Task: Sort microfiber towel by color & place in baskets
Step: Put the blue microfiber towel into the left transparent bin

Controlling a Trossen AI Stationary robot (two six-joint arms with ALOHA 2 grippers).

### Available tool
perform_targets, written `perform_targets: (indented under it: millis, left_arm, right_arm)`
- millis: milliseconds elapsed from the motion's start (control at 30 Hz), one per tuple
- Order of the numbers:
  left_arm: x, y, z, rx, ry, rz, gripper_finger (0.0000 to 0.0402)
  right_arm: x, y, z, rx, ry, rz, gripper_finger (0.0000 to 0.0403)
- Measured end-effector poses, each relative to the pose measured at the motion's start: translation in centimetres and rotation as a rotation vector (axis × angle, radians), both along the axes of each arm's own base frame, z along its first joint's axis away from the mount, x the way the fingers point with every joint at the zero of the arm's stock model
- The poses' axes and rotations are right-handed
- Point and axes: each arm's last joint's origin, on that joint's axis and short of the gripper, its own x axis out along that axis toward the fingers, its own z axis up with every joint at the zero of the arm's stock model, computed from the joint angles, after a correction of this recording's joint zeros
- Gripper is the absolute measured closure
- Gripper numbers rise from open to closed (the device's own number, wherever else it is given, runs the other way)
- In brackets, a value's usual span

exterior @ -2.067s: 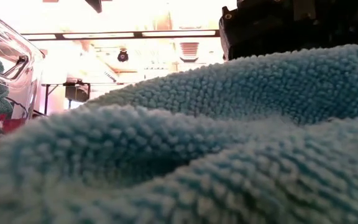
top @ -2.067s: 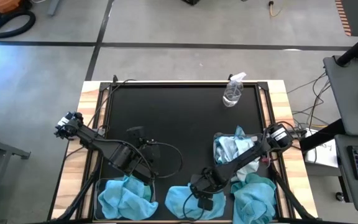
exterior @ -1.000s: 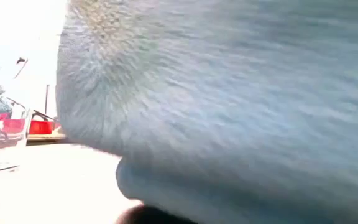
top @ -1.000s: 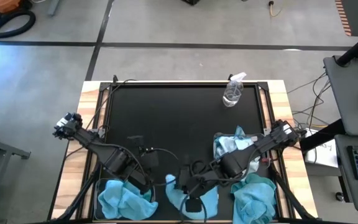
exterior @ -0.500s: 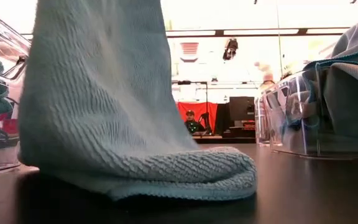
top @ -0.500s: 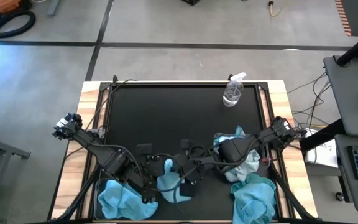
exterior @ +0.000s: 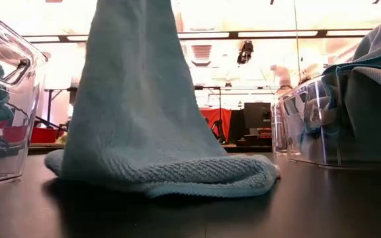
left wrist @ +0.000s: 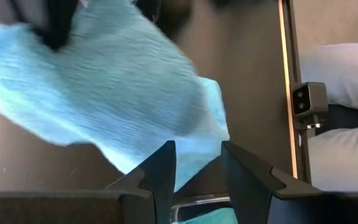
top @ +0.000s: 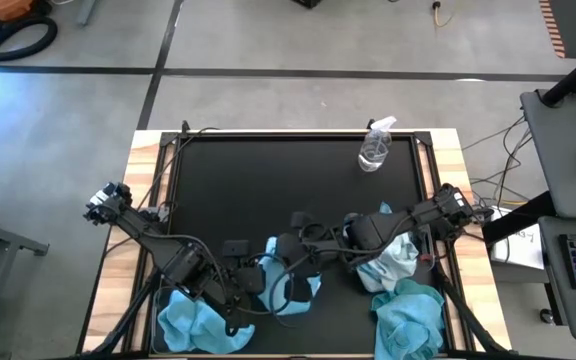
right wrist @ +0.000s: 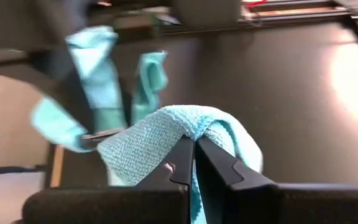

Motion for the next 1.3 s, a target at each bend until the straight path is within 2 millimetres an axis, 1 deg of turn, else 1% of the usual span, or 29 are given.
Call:
perform_targets:
  millis: [267,400,500,767,900,1033,1300]
  left_arm:
    - [-0.3,0.3,-0.2,0.042,0.04,-0.013,0.0288]
    - [-0.5,0.5,-0.3,0.086,0.044,0.011,0.0288]
    - [-0.4,0.4,-0.2,0.076,0.031,0.015,0.0288]
    - [0.0,0.2,0.0,0.039,-0.013,0.022,0.0288]
    - [0.1,0.1,0.1,0.026,-0.029,0.022,0.0288]
    - [0.2,-0.2,0.2,-0.024,-0.027,-0.001,0.0288]
    - [0.3,-0.4,0.2,-0.038,-0.038,-0.006,0.0288]
  right_arm:
    - [-0.3,1.6,0.2,0.101,0.004,0.113,0.0394]
    - [-0.8,2.7,0.2,0.123,0.013,0.157,0.0394]
    - [-0.9,3.1,0.2,0.121,0.008,0.165,0.0394]
    - [-0.5,2.9,0.6,0.116,-0.049,0.176,0.0394]
    - [-0.4,2.8,0.6,0.107,-0.05,0.182,0.0394]
    - [-0.4,2.7,0.6,0.104,-0.046,0.18,0.0394]
    - [-0.6,2.5,0.3,0.097,-0.009,0.17,0.0394]
